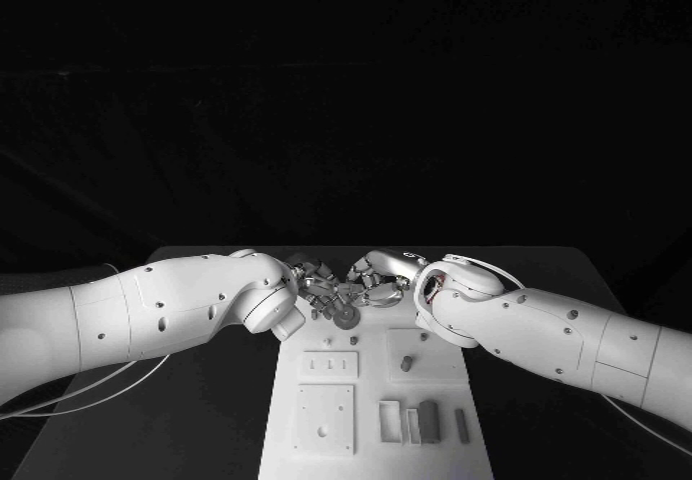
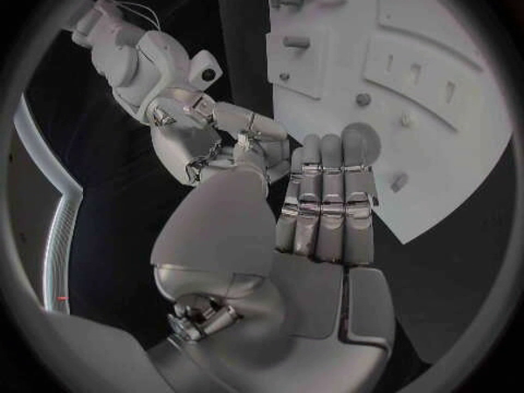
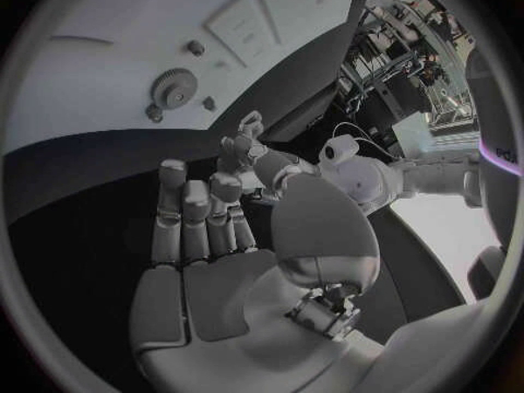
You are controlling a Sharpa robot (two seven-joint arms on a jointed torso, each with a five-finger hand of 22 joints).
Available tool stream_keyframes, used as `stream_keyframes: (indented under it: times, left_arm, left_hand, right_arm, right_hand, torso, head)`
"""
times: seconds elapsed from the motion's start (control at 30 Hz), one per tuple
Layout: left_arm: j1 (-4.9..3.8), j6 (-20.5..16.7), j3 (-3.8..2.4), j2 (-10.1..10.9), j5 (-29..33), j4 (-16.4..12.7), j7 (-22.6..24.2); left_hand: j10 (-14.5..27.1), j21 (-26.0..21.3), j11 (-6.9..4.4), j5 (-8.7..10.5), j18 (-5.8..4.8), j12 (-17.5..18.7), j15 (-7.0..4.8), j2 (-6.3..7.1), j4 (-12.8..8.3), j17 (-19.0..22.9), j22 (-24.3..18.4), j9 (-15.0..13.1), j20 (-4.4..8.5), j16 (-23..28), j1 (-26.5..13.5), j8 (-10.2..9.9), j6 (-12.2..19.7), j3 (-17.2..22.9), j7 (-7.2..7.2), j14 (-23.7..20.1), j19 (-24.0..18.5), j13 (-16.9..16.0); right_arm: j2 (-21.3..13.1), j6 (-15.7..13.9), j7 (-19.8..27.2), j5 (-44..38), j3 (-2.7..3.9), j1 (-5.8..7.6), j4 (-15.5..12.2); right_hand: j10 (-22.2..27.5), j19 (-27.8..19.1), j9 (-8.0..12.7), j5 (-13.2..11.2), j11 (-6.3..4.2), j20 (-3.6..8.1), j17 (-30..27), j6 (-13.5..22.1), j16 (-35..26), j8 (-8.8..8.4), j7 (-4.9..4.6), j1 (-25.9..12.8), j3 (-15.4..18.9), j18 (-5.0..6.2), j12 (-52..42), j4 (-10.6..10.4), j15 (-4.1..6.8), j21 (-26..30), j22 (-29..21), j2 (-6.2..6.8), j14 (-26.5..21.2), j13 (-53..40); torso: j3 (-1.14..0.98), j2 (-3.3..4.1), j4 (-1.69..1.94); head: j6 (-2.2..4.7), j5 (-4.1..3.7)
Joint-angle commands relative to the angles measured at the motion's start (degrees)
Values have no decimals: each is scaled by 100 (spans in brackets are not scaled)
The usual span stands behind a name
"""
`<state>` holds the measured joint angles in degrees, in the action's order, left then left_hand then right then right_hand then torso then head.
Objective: Assemble the parts on the task board
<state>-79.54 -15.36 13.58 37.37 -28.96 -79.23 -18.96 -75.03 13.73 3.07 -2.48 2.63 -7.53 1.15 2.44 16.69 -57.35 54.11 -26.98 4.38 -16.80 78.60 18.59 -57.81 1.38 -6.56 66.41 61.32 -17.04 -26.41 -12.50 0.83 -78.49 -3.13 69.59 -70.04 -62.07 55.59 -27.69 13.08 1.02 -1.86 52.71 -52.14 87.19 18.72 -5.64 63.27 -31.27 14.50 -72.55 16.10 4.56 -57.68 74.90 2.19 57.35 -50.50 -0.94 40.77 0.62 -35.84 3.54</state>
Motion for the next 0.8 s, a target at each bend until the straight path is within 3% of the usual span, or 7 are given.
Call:
stream_keyframes:
  times: [0.03,0.37,0.8]
  left_arm:
    - [-9,134,-6,-12,199,-4,7]
    - [-10,219,-7,-1,226,26,-13]
    - [-10,232,-8,4,412,17,26]
  left_hand:
    - [38,-53,31,-44,59,43,39,-27,-6,-5,4,11,-22,57,159,-49,51,136,-28,-32,-58,-9]
    - [103,-130,67,-256,55,124,78,-27,-28,-8,12,38,-59,177,437,-128,114,390,-68,-68,-123,-26]
    - [196,-195,118,-330,48,201,122,12,-22,-7,13,62,-98,274,501,-203,213,423,-122,-139,-189,-24]
  right_arm:
    - [18,121,3,-68,-2,-6,3]
    - [25,149,-14,-73,-9,-10,35]
    - [50,161,-11,-74,-14,-10,55]
  right_hand:
    - [-1,48,-7,-13,-26,-6,-6,-192,17,15,-148,-63,-15,50,-30,-17,27,-36,54,6,5,9]
    - [-2,49,-10,-12,-29,-4,-9,-203,16,17,-145,-64,-21,50,-29,-16,29,-34,52,-6,7,11]
    - [-4,48,-13,-11,-31,-2,-11,-210,15,17,-142,-64,-26,50,-29,-15,30,-33,51,-13,8,12]
  torso:
    - [1,-2,0]
    - [1,1,3]
    - [4,-1,0]
  head:
    - [-4,3]
    - [-4,15]
    - [-4,15]
